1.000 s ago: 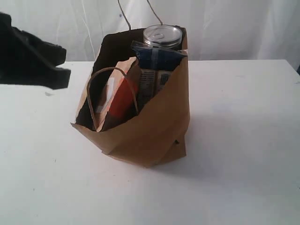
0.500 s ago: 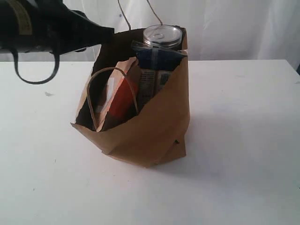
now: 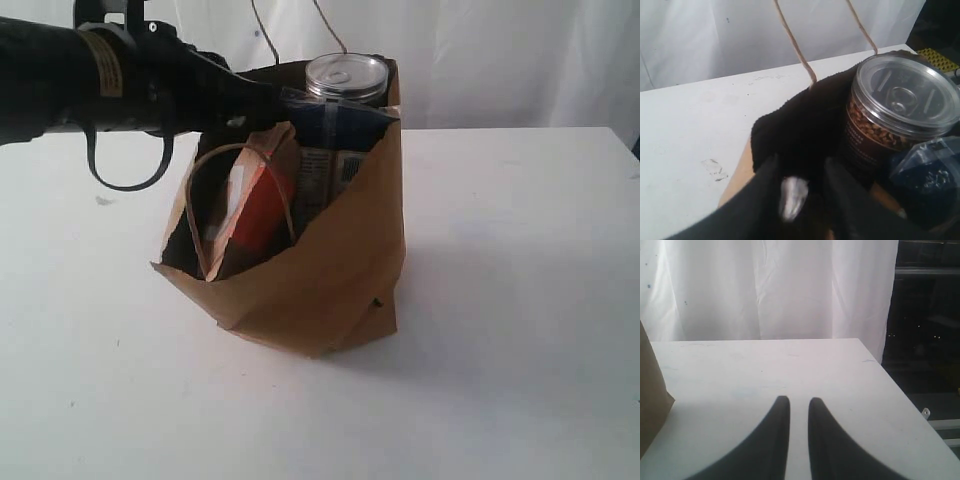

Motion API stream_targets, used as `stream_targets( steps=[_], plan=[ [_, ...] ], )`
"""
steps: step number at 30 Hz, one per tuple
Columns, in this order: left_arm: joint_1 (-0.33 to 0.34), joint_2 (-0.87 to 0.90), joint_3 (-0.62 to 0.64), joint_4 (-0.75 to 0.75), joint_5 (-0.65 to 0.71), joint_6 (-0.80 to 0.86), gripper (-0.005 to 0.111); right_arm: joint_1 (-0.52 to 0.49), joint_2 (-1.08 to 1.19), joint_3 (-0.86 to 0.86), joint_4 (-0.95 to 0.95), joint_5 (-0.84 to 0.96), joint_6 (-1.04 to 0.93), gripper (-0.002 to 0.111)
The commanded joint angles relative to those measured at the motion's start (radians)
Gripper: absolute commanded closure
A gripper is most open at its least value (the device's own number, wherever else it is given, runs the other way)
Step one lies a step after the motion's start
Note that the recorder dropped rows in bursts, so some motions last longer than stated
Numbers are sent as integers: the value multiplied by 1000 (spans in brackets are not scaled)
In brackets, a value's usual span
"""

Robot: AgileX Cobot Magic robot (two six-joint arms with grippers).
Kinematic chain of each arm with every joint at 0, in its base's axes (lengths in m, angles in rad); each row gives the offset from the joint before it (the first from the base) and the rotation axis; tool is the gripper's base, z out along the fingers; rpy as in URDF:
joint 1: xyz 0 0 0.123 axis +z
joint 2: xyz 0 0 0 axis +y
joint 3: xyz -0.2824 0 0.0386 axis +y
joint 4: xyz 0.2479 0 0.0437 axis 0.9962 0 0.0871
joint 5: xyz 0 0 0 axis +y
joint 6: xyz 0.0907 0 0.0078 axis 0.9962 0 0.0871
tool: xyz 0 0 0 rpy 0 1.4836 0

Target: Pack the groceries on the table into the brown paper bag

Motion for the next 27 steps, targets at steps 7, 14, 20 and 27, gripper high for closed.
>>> stream_targets(
  steps=[7,14,20,27],
  plan=[
    [2,-31,-6,-3,-24,-6,36,-9,-6,5,-1,-11,1,95],
    [2,-123,-6,-3,28,-6,45,-9,-6,5,-1,-11,1,95],
    [2,-231,-6,-5,53,-6,51,-9,-6,5,-1,-10,53,95],
    [2,-360,-6,-8,129,-6,56,-9,-6,5,-1,-10,53,95]
  ],
)
